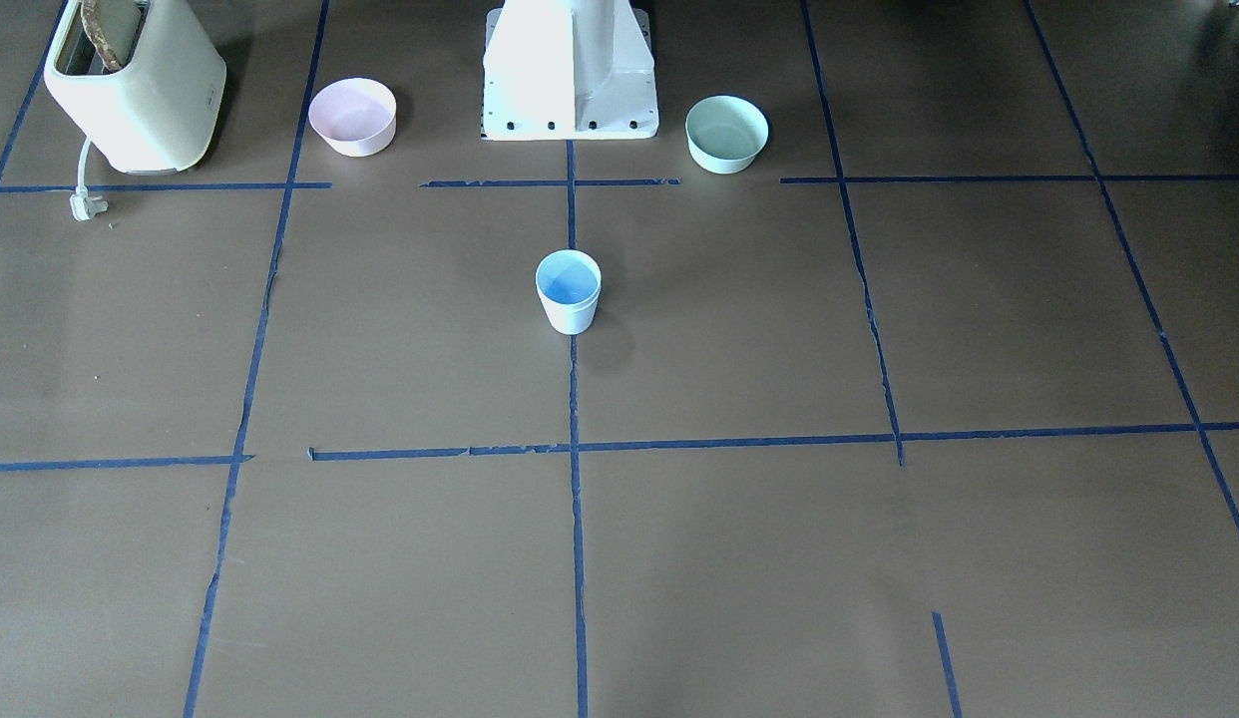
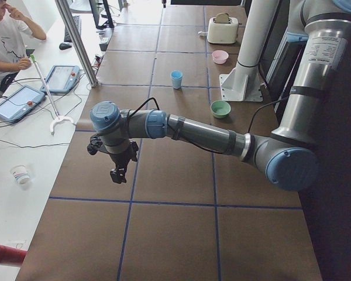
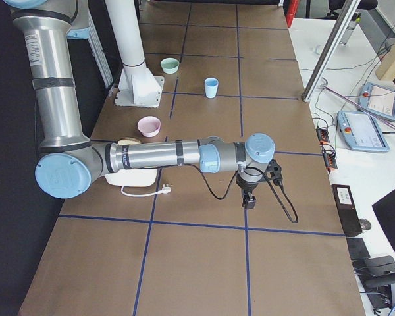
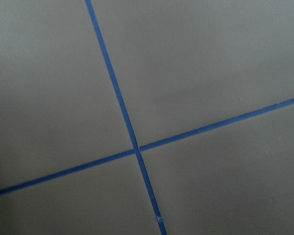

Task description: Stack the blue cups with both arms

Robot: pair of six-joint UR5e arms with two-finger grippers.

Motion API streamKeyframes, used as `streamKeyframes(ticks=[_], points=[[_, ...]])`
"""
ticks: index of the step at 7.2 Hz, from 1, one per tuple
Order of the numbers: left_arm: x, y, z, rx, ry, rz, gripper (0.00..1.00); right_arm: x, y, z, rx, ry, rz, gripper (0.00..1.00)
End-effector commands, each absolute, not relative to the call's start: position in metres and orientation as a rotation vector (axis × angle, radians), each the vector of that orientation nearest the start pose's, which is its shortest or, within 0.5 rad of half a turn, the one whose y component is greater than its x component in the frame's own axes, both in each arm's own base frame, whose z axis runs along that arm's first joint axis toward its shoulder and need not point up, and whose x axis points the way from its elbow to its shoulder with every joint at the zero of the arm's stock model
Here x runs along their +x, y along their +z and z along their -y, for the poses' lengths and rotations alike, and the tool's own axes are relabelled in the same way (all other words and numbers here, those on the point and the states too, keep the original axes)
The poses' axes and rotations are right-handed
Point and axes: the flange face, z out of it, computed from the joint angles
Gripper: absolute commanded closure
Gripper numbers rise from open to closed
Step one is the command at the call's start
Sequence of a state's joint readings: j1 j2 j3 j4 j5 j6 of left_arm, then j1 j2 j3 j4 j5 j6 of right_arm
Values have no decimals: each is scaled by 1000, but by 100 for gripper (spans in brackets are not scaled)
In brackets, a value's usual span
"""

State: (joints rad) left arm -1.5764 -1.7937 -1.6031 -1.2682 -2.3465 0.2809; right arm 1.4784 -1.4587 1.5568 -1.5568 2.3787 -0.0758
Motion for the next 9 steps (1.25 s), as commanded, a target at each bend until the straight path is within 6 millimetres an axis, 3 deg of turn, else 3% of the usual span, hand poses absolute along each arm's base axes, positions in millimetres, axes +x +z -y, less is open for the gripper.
streamKeyframes(ticks=[1,2,4,5,8,9], points=[[-66,563,565,19,171,-779,0,12,608,544,107,-205,807,0],[-63,571,559,22,181,-782,0,13,612,542,101,-203,807,0],[-62,567,559,34,190,-775,0,13,616,537,94,-199,807,0],[-60,579,551,13,186,-778,0,13,619,535,89,-198,807,0],[-51,585,542,19,204,-785,0,12,622,534,83,-199,807,0],[-52,578,543,59,220,-780,0,13,625,532,79,-196,807,0]])
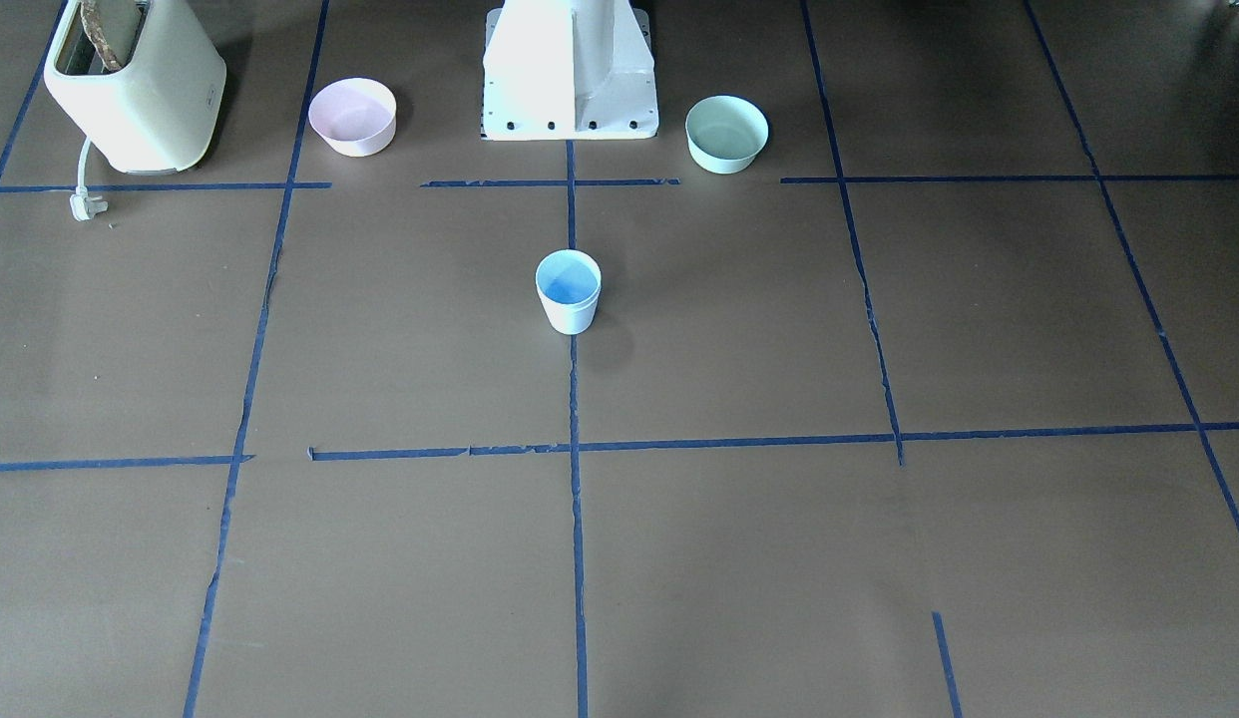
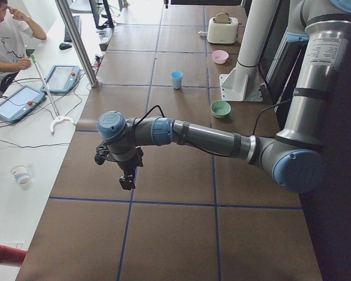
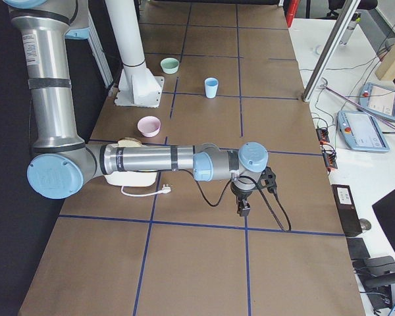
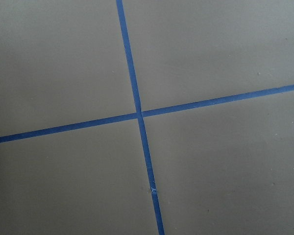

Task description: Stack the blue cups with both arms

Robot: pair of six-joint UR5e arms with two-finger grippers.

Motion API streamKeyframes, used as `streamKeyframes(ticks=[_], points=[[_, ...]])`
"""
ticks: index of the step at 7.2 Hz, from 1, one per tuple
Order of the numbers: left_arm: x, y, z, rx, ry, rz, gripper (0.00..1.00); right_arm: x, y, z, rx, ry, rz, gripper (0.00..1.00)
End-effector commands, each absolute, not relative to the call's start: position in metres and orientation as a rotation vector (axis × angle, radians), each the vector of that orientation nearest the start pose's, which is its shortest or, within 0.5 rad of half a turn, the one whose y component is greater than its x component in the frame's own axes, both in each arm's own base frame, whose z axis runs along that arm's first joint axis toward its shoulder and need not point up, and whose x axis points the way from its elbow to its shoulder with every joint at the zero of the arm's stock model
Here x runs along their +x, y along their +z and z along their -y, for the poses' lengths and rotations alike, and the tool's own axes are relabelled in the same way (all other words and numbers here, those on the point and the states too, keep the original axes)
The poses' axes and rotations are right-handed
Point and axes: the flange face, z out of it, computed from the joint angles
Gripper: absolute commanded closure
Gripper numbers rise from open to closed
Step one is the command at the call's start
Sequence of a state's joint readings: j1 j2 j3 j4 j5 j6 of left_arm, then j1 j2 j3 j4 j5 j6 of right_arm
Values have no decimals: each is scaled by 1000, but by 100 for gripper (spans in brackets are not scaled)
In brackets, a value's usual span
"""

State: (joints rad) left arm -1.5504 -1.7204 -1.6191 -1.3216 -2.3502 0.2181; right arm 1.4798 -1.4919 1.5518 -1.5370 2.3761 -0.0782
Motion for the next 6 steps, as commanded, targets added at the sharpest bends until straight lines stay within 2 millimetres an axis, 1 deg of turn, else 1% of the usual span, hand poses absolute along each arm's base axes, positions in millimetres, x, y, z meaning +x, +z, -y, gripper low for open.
streamKeyframes(ticks=[1,4,5,6], points=[[-52,580,542,61,220,-779,0,13,625,532,78,-195,807,0],[-52,582,541,50,219,-770,0,13,625,532,77,-195,807,0],[-52,588,541,39,213,-768,0,13,625,532,77,-194,807,0],[-52,580,541,54,221,-768,0,13,624,532,77,-194,808,0]])
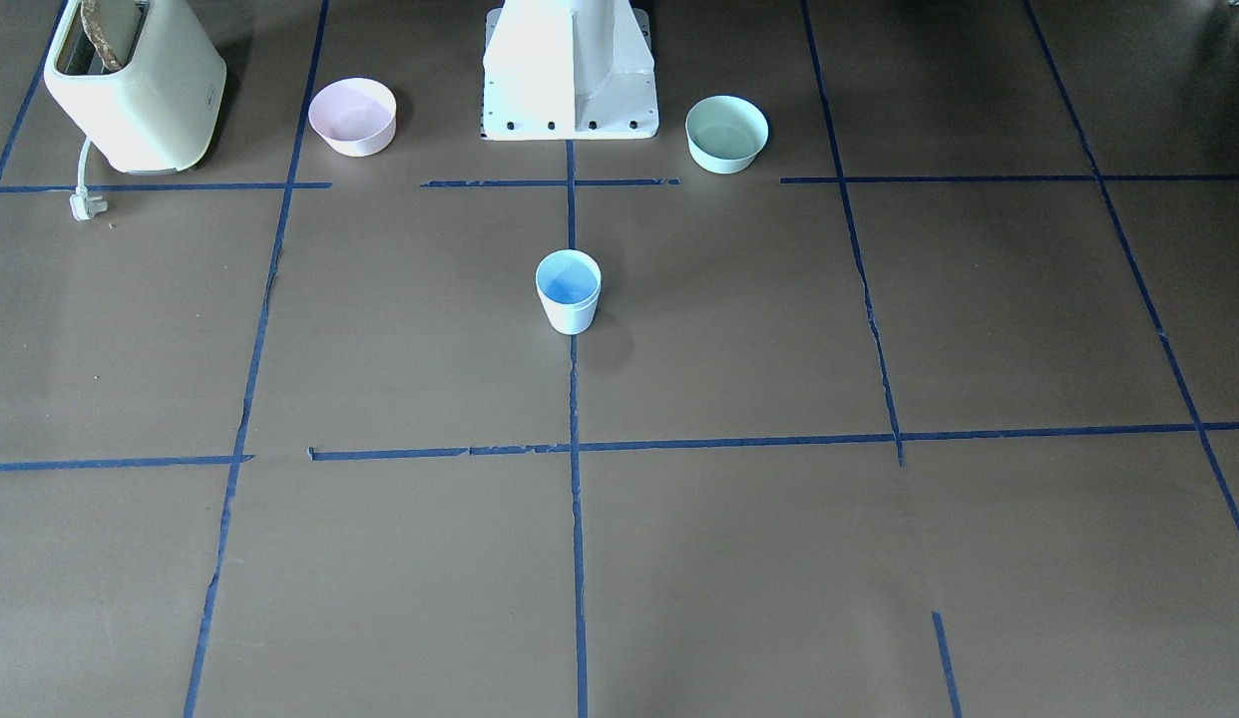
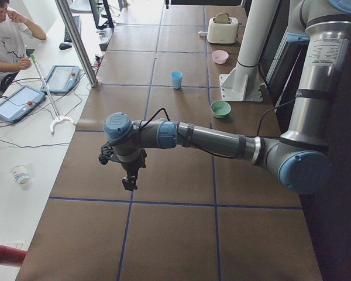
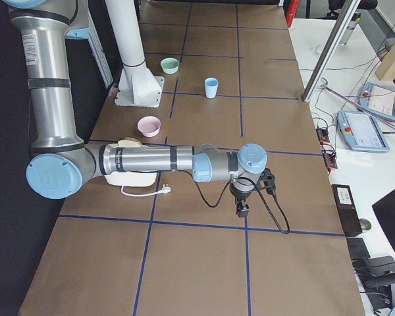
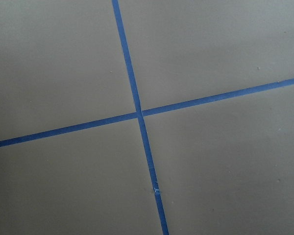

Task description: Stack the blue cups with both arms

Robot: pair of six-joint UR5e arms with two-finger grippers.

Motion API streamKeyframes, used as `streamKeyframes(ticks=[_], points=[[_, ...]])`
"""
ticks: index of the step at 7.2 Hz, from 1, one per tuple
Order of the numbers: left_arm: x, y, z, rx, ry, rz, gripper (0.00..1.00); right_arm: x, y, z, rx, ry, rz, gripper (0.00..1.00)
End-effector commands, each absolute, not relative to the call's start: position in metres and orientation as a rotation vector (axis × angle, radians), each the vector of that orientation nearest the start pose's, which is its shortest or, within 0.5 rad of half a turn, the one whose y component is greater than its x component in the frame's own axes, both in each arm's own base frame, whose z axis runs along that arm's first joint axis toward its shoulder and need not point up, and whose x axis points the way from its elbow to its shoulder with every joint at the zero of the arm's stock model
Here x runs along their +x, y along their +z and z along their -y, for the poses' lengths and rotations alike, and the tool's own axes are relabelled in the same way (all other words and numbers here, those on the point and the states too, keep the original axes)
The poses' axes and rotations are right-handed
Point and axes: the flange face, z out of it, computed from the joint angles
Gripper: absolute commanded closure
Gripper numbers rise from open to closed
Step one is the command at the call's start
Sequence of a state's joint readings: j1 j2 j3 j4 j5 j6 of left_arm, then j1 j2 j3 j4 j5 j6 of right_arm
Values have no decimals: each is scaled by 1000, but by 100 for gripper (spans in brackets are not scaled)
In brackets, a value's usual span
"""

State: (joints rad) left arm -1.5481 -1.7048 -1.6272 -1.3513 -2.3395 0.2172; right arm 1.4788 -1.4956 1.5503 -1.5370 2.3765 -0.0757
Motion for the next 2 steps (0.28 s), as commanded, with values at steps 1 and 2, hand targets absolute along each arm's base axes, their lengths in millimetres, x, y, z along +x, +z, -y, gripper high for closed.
streamKeyframes(ticks=[1,2], points=[[-52,582,541,52,219,-769,0,11,628,533,69,-194,807,0],[-52,580,542,56,221,-768,0,11,630,533,65,-191,808,0]])
